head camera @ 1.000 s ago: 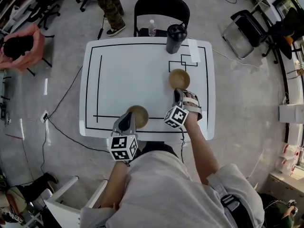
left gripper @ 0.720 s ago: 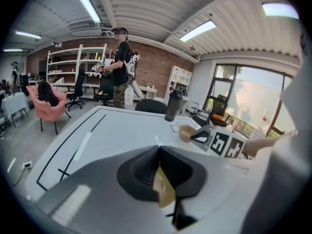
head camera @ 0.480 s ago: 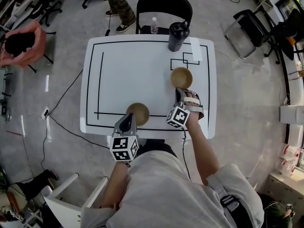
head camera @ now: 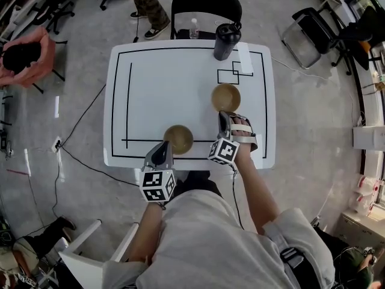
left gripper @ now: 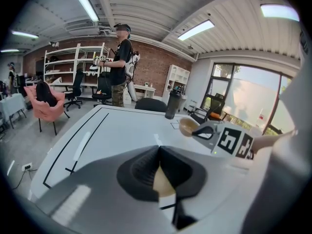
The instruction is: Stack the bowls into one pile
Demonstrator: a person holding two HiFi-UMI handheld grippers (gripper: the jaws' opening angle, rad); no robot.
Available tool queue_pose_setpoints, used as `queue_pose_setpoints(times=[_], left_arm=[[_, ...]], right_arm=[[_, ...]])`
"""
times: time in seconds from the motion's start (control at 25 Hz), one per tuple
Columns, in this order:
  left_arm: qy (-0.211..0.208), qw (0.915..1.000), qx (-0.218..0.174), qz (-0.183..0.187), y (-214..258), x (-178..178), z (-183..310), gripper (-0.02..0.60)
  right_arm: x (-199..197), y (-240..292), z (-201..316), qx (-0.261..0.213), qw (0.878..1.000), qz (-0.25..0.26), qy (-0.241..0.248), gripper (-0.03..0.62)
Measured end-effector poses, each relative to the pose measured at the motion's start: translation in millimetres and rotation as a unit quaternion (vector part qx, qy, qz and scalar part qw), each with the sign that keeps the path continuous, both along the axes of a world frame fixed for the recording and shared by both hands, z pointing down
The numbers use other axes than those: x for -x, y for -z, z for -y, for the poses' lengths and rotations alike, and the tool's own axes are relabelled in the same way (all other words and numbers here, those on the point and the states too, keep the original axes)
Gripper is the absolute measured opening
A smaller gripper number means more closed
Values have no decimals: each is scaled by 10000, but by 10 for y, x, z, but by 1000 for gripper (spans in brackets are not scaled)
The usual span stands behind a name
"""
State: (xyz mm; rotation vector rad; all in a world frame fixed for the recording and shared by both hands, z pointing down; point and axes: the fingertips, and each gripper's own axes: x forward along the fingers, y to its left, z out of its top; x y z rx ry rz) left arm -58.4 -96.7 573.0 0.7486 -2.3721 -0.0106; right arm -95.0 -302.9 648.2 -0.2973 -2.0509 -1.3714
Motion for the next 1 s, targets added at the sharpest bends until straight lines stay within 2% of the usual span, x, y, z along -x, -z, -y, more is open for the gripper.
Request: queue_pose_setpoints(times=[0.36, 0.6, 1.0], left_arm=[[-43, 10000, -4, 10, -49, -36, -278, 2], [-86, 10000, 26, 33, -88, -82, -400, 2], [-158, 9997, 100, 129, -149, -213, -656, 2]], right_arm=[[-165, 188, -550, 340, 9993, 16, 179, 10], [-327, 267, -926, 389, 9984, -6, 405, 11], [-557, 385, -1349, 499, 9976, 1, 479, 11]])
